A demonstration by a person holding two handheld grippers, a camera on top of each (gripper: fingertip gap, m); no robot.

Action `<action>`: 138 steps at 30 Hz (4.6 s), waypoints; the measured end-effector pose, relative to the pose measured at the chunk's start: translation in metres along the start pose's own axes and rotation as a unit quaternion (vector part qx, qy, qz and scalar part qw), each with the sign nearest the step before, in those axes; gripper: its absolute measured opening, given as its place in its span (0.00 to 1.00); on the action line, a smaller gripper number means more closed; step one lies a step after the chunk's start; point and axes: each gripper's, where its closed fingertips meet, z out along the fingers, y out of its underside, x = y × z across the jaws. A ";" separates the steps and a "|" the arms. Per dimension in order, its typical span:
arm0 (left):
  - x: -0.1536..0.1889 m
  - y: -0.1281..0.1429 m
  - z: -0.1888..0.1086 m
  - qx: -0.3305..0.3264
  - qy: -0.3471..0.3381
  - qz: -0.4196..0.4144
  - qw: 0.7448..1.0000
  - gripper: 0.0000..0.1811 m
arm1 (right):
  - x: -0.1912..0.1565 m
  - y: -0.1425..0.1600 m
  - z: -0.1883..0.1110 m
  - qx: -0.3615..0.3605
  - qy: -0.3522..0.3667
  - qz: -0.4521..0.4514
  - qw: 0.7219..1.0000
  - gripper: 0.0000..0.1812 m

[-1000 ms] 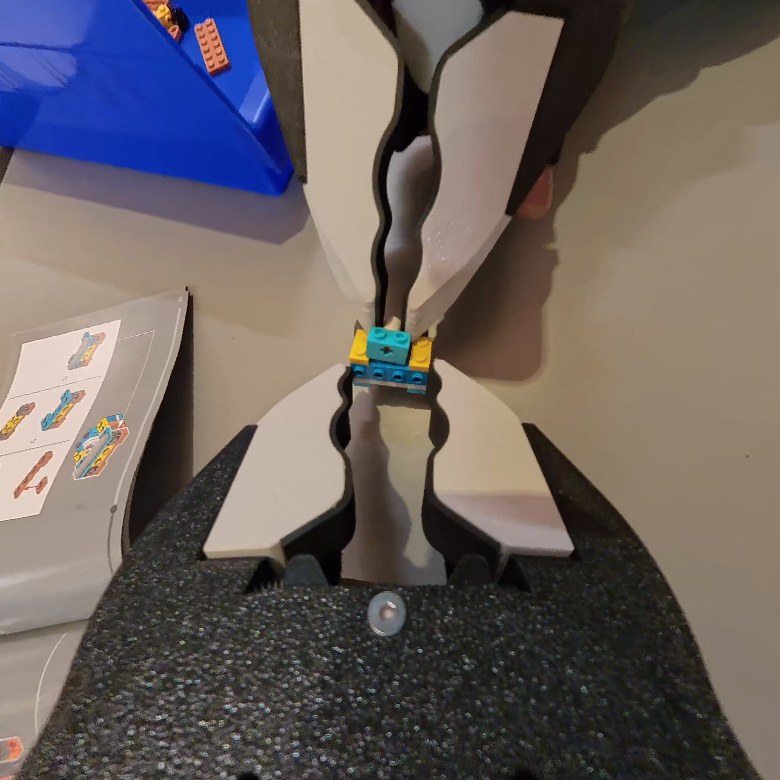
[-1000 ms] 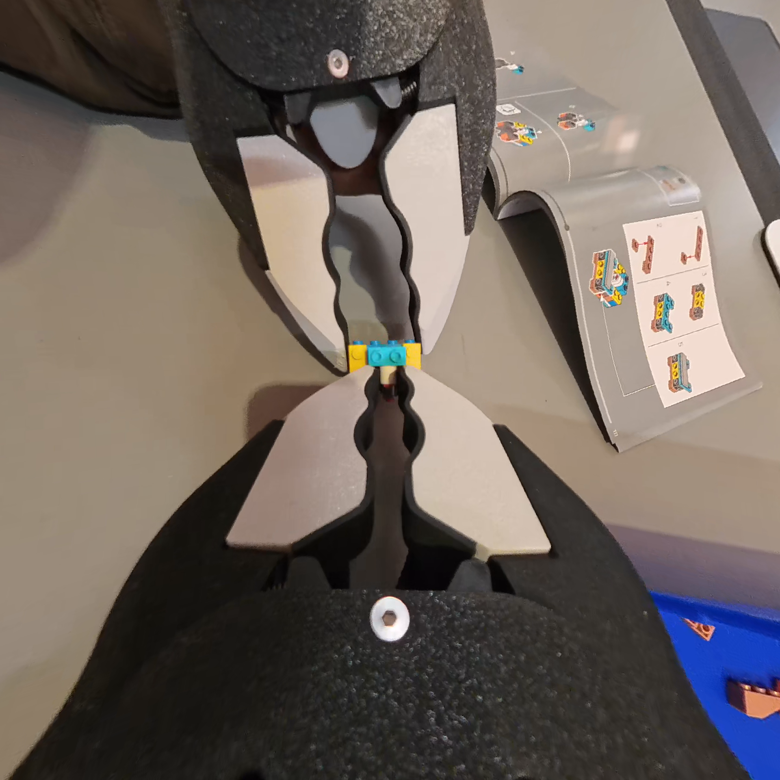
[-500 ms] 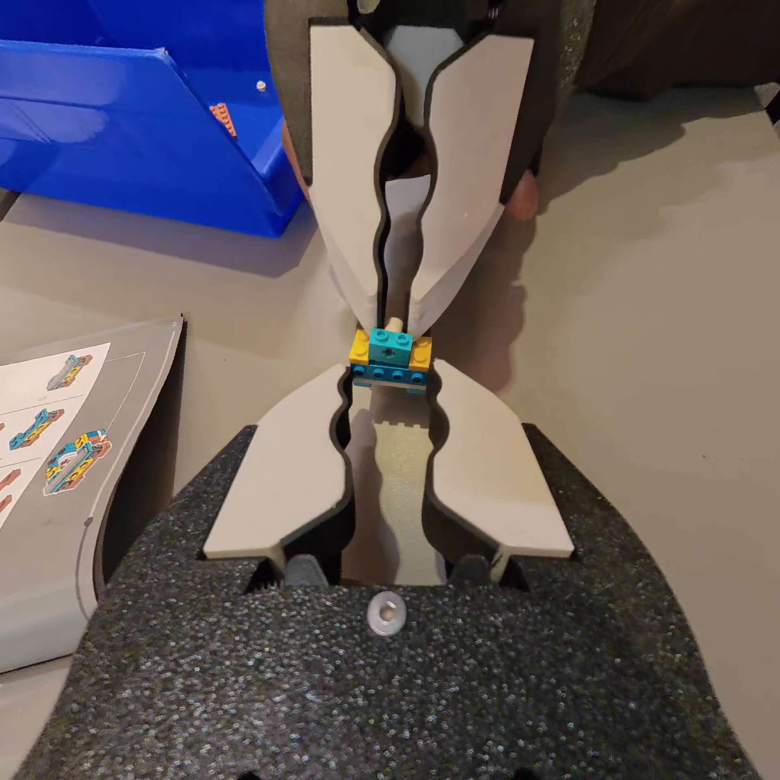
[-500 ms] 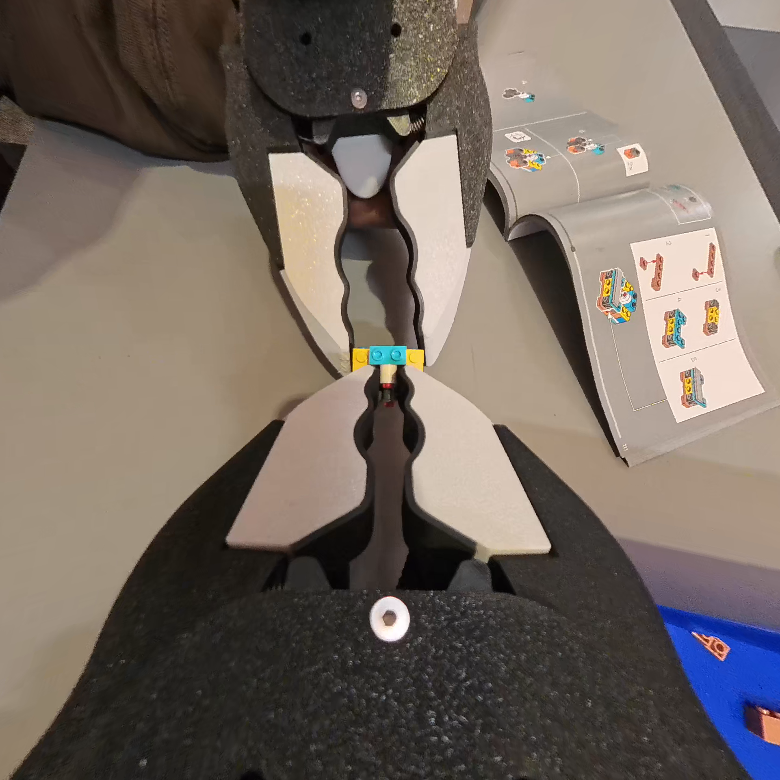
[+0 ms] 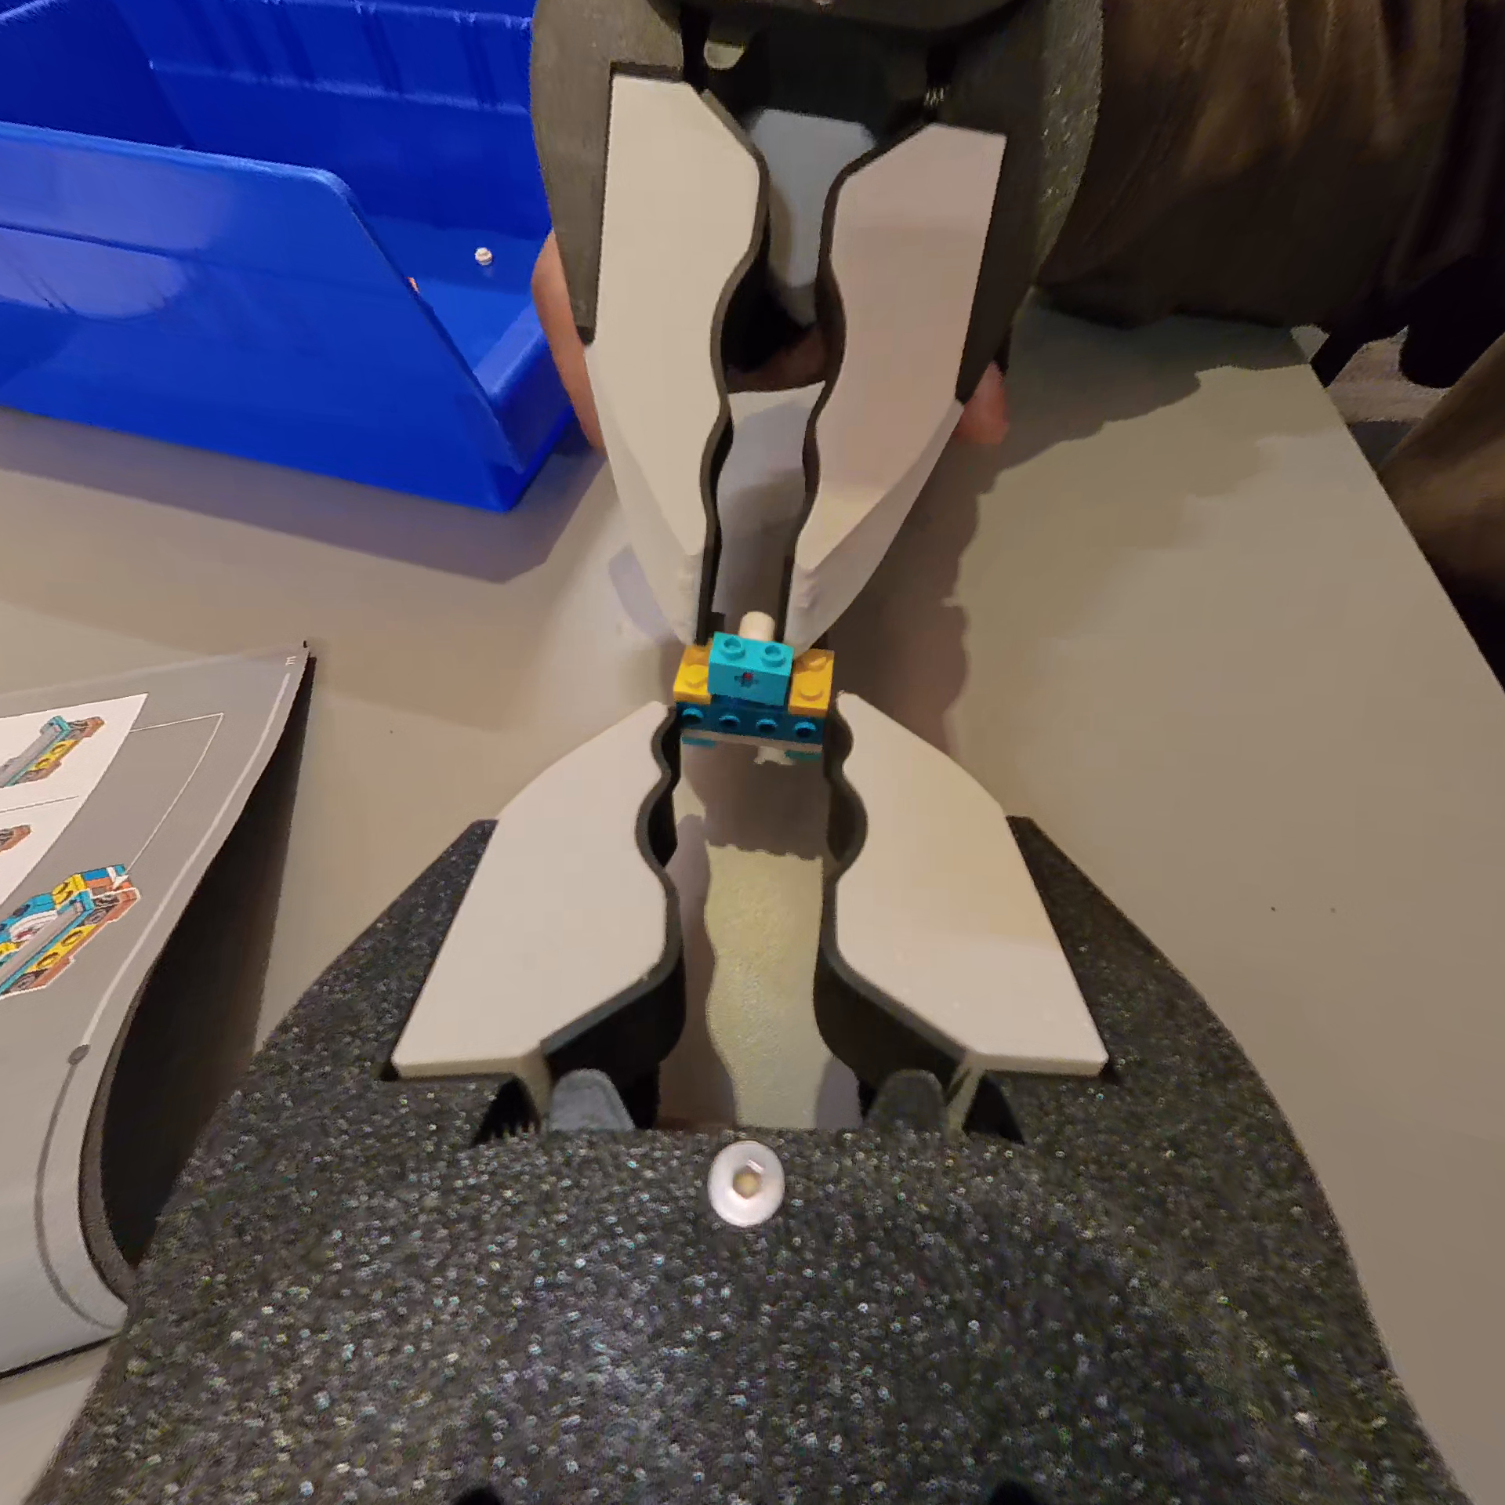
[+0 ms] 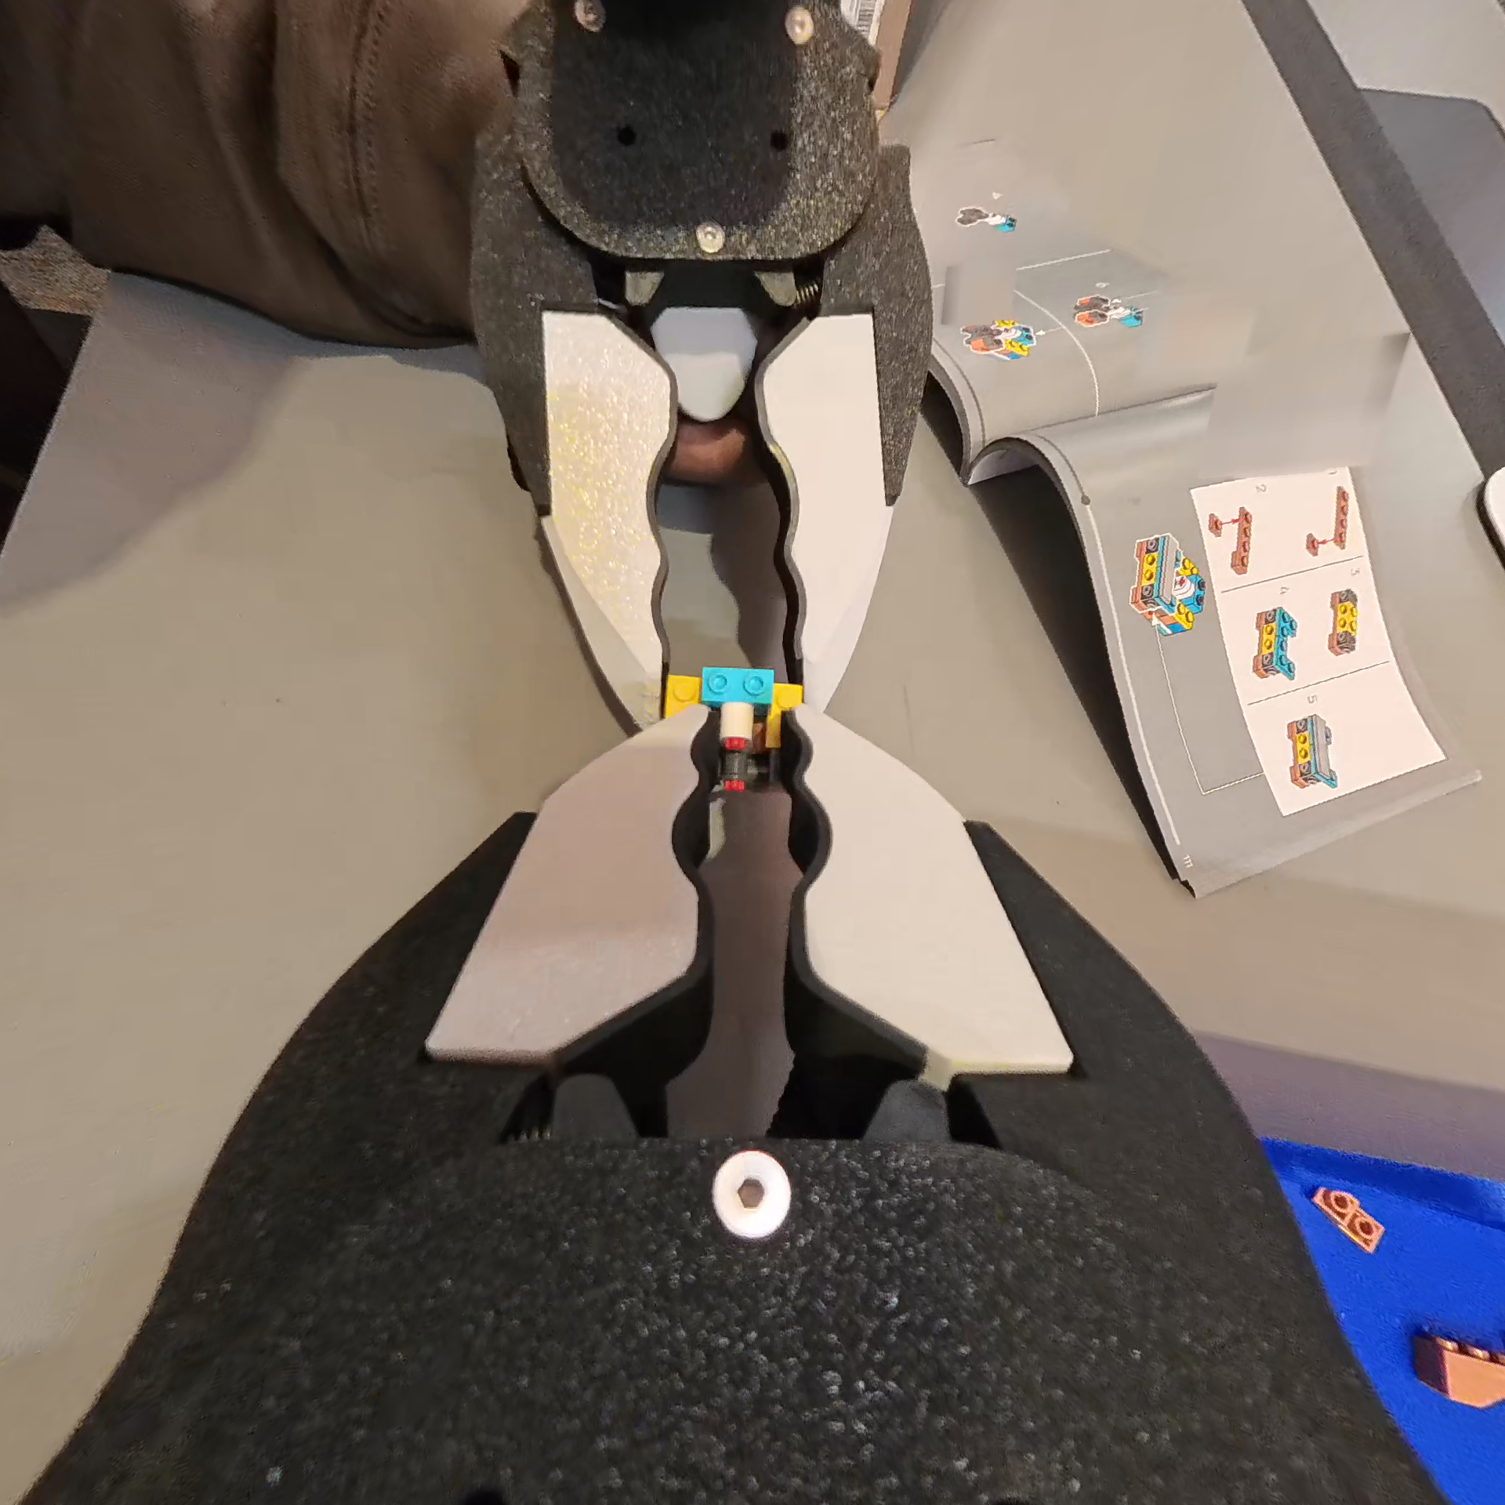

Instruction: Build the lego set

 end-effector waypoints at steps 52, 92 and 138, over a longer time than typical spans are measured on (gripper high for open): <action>0.010 -0.004 0.000 0.011 0.016 0.026 0.999 0.19 | -0.011 -0.010 -0.007 0.033 -0.038 0.003 0.999 0.04; 0.012 -0.006 -0.002 0.012 0.017 0.029 0.999 0.19 | -0.005 -0.007 -0.007 0.050 -0.044 0.055 0.996 0.00; 0.008 -0.006 -0.002 0.022 0.012 0.018 1.000 0.18 | 0.001 -0.009 -0.006 0.003 0.036 0.000 0.999 0.00</action>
